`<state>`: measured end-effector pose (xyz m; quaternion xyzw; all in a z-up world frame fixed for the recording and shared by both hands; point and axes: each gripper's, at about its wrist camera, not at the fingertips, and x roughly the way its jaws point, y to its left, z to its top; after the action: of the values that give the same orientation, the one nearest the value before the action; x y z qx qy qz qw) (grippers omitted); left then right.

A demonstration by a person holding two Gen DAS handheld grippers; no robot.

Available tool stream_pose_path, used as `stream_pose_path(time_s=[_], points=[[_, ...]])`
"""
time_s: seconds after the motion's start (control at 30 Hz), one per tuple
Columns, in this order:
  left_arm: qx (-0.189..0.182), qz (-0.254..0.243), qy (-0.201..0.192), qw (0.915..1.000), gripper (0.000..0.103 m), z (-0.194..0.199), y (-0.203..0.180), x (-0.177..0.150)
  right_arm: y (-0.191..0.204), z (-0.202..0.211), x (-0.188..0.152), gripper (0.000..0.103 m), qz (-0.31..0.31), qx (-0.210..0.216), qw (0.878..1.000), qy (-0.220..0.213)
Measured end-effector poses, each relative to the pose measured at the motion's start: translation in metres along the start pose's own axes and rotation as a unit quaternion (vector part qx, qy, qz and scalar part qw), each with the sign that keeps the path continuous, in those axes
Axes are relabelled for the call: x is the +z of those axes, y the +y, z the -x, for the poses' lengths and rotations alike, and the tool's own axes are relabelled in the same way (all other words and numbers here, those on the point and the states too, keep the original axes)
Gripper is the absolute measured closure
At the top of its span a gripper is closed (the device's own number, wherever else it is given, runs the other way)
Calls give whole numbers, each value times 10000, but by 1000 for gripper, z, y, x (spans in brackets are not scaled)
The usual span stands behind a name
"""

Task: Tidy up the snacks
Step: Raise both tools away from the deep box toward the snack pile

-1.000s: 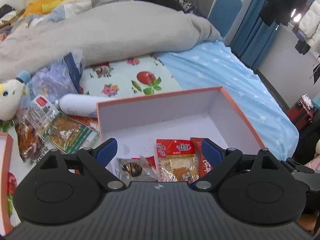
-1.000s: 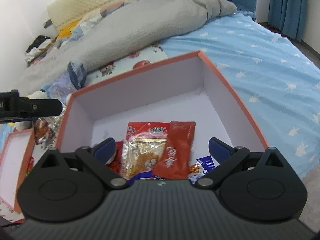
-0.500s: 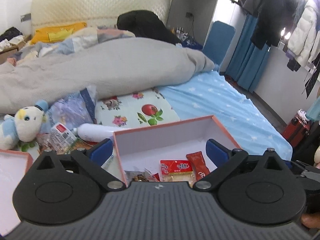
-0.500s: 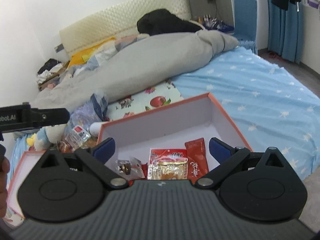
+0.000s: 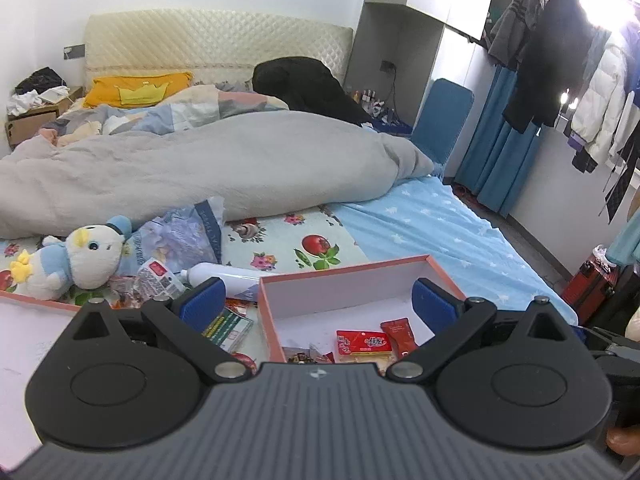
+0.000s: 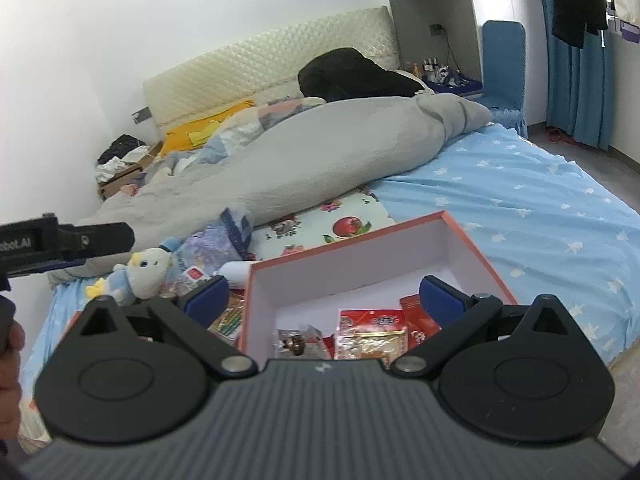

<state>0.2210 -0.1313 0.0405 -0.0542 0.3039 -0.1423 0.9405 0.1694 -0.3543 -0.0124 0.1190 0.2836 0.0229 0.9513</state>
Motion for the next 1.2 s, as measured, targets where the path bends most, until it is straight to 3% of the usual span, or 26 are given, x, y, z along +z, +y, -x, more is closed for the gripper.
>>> stream_pose_path(time_s=[0.5, 1.2], points=[[229, 271, -302, 9989, 2, 64, 52, -24, 54, 24, -20, 0, 352, 341, 9985, -229], [776, 778, -298, 9935, 2, 105, 118, -89, 111, 21, -66, 0, 872, 776, 9932, -27]])
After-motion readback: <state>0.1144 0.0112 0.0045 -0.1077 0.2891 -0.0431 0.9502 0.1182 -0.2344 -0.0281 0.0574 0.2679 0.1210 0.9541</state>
